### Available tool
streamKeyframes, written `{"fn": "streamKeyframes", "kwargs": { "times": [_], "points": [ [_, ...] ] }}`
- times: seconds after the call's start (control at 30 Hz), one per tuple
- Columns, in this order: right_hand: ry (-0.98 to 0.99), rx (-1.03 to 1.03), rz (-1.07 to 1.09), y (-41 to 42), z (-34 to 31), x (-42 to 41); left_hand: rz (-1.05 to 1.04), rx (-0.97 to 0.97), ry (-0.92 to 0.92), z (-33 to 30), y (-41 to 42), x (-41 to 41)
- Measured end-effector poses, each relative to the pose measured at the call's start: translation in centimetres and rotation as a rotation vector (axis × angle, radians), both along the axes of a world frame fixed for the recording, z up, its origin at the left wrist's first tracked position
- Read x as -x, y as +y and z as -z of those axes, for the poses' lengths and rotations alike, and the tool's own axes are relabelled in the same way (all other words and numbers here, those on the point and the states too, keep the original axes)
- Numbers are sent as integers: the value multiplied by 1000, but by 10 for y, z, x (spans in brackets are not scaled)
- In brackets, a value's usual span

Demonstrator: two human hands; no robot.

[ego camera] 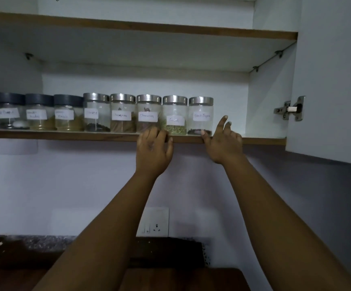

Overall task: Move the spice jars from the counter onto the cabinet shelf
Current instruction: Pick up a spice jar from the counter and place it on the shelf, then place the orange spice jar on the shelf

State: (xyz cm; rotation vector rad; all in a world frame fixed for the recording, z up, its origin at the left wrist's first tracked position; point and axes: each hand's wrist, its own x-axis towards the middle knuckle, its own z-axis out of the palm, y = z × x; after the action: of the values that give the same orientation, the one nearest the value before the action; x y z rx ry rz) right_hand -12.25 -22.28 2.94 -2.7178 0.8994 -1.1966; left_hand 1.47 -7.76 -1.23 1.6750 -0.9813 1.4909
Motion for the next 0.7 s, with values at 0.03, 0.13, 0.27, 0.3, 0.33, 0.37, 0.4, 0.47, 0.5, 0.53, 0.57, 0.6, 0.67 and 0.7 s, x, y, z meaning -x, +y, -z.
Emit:
{"fn": "streamKeyframes", "kwargs": {
  "times": [0.03,0.13,0.27,0.3,0.33,0.37,0.4,0.47,0.5,0.53,0.57,0.6,0.67,0.7],
  "points": [
    [-41,48,-2,5,14,-1,-2,-34,-5,2,4,3],
    [-225,140,-82,29,67,-11,-4,-109,17,22,26,8],
    [-190,7,-168,79,154,-36,-47,-41,244,93,72,0],
    [-114,-31,-182,92,176,-44,-54,-51,301,120,85,-3],
    [-51,-49,-193,105,197,-51,-71,-79,354,150,99,-6],
    [-8,-52,-205,120,218,-58,-100,-114,410,181,115,-8],
    [25,-49,-219,135,238,-64,-136,-146,473,211,133,-10],
    [82,-45,-248,170,273,-78,-194,-183,624,262,171,-12],
    [111,-56,-260,188,288,-87,-217,-188,694,282,192,-15],
    [143,-75,-272,207,302,-97,-239,-188,750,299,213,-19],
    [181,-97,-285,226,314,-106,-260,-193,795,312,234,-23],
    [226,-120,-301,247,326,-116,-282,-207,831,323,256,-30],
    [313,-172,-350,290,351,-134,-341,-245,877,340,304,-45],
    [350,-199,-379,311,363,-143,-369,-255,896,347,328,-51]
  ]
}}
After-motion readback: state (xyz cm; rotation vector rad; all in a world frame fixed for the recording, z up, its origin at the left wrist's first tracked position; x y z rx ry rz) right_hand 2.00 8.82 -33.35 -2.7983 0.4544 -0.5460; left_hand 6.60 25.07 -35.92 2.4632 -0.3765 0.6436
